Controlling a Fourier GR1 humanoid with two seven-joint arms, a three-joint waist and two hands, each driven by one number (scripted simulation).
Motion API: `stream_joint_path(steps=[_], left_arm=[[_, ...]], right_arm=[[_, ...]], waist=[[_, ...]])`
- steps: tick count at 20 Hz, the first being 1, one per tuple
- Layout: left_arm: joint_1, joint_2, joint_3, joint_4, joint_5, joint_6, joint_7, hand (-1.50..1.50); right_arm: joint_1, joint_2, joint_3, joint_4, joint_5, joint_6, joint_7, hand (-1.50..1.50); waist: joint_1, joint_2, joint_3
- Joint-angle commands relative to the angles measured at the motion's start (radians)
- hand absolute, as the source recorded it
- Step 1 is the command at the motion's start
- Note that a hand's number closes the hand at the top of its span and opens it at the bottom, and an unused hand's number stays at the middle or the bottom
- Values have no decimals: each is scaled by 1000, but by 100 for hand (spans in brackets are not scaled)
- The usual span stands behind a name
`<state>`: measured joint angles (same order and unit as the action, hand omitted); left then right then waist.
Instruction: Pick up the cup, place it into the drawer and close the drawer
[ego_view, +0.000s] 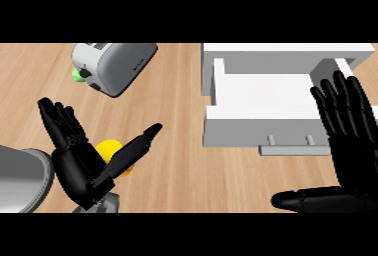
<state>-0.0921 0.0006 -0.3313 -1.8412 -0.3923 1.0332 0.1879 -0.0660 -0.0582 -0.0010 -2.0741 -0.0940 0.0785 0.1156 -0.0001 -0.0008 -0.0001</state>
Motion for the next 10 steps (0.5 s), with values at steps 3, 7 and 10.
stream_joint_path(steps=[3,7,10], left_arm=[[66,-1,-5,61,127,70,-105,-150],[163,-1,-36,84,241,93,-264,-150],[206,-1,2,91,323,73,-340,-150]], right_arm=[[-36,-16,-51,71,-32,17,-31,-150],[-44,-36,-67,22,-57,25,20,-150],[-9,16,13,40,31,-6,-30,-150]], waist=[[0,1,0],[1,1,-1],[2,1,-1]])
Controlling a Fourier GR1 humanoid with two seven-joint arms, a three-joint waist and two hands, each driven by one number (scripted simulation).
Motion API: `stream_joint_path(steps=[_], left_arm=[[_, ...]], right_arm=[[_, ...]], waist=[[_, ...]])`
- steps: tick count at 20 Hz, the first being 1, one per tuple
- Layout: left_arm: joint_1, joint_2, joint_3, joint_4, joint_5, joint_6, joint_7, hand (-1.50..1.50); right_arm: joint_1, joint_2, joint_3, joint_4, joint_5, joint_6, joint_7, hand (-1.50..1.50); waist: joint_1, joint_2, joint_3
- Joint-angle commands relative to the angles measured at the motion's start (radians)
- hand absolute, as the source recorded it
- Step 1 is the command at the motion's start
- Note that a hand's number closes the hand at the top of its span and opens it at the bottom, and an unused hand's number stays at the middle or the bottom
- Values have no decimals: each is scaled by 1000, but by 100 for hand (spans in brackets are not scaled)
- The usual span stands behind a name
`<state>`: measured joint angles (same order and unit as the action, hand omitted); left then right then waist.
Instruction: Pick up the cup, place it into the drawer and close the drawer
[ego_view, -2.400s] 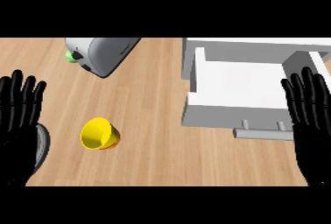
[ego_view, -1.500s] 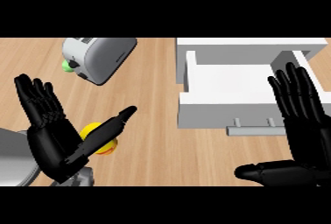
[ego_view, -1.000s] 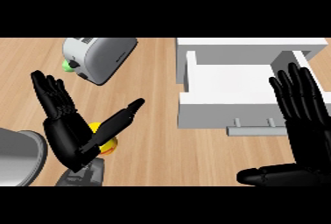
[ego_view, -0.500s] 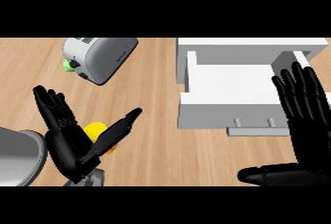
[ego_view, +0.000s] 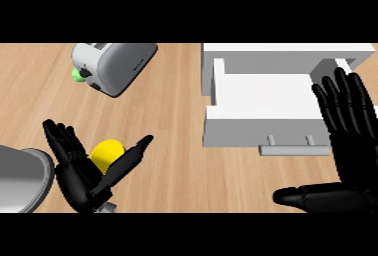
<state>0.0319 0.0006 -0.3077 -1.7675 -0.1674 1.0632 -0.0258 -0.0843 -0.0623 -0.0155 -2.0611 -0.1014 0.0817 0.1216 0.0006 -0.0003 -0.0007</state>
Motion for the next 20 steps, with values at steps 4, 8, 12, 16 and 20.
stream_joint_path(steps=[4,8,12,16,20], left_arm=[[80,-1,43,61,217,9,-231,-150],[76,-1,47,171,377,-18,-399,-150],[117,-1,45,185,432,-58,-459,-150],[88,-1,71,299,583,-83,-611,-150],[150,-1,46,277,592,-105,-635,-150]], right_arm=[[-27,-41,-48,-35,-67,30,70,-150],[22,-20,-32,16,-42,48,-25,-150],[-49,-38,-52,-47,-71,16,98,-150],[-11,-11,-31,7,-28,19,-2,-150],[-47,-36,-52,-89,-67,-4,136,-150]], waist=[[0,0,0],[-1,0,0],[0,0,0],[-1,0,0],[0,-1,0]])
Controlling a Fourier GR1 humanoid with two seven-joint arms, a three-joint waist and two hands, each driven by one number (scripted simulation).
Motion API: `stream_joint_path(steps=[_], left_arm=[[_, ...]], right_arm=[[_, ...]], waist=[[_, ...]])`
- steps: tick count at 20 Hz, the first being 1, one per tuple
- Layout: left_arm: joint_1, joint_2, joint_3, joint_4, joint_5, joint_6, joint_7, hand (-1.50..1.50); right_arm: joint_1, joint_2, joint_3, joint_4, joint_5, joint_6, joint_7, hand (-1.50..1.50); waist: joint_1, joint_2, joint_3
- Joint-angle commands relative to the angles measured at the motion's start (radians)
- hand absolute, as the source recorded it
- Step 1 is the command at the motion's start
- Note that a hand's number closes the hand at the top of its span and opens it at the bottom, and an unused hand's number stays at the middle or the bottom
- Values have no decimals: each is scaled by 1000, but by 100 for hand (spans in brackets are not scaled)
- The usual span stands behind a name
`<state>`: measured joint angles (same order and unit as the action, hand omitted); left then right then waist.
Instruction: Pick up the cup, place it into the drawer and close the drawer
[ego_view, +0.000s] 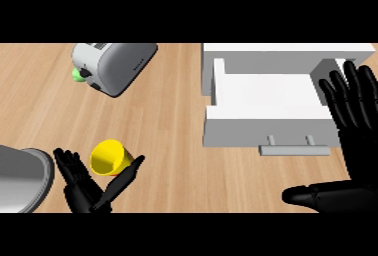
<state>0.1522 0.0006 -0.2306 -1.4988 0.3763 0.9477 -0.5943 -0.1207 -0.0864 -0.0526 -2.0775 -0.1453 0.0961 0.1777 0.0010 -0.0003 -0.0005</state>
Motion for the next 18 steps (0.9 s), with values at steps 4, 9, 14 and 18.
stream_joint_path(steps=[4,9,14,18], left_arm=[[-27,-1,51,175,198,-83,-243,-150],[-35,-1,23,187,227,-51,-258,-150],[-92,-1,108,367,321,-158,-368,-150],[-122,-1,166,400,287,-221,-330,-150]], right_arm=[[-47,-12,-24,65,-8,11,-24,-150],[59,34,77,-44,47,-7,13,-150],[36,-4,-1,13,-21,42,-25,-150],[-10,19,50,-6,34,-11,32,-150]], waist=[[1,1,0],[-1,0,0],[-2,0,0],[-2,0,0]])
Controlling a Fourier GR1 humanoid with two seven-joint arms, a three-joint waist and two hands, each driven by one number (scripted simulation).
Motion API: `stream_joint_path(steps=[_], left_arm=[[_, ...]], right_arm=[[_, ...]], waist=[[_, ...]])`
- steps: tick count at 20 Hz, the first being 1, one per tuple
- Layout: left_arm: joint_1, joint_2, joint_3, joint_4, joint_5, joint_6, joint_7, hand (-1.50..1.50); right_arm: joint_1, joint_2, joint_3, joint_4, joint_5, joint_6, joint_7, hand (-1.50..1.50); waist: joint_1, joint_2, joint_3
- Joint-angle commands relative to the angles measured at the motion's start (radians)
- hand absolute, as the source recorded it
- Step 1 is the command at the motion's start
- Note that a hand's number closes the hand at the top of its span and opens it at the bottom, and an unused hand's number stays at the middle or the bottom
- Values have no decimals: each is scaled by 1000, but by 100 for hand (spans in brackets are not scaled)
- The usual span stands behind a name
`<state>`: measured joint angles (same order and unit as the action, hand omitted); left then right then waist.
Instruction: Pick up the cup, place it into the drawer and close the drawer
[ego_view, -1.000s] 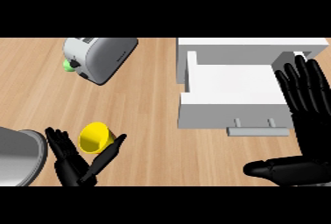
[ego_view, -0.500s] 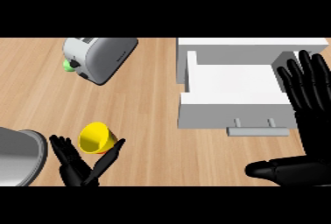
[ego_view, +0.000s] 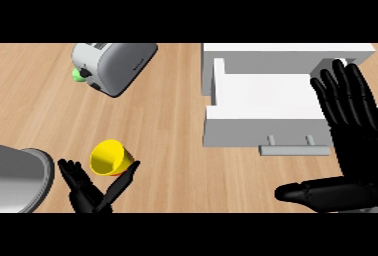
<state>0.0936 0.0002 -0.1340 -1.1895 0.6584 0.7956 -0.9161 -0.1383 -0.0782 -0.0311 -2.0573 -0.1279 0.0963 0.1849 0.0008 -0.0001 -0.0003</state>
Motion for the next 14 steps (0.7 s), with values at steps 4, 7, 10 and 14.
stream_joint_path(steps=[4,7,10,14], left_arm=[[-27,0,7,171,95,-111,-160,-150],[-41,27,44,95,13,-105,-41,-150],[-91,0,58,230,75,-158,-161,-150],[-145,13,125,235,53,-208,-83,-150]], right_arm=[[117,-6,-11,-81,-37,46,-32,-150],[32,-24,-39,-61,-47,23,44,-150],[12,0,-19,-79,-52,4,43,-150],[60,30,45,-15,28,18,-47,-150]], waist=[[-4,0,0],[0,0,0],[-2,0,0],[-1,0,0]])
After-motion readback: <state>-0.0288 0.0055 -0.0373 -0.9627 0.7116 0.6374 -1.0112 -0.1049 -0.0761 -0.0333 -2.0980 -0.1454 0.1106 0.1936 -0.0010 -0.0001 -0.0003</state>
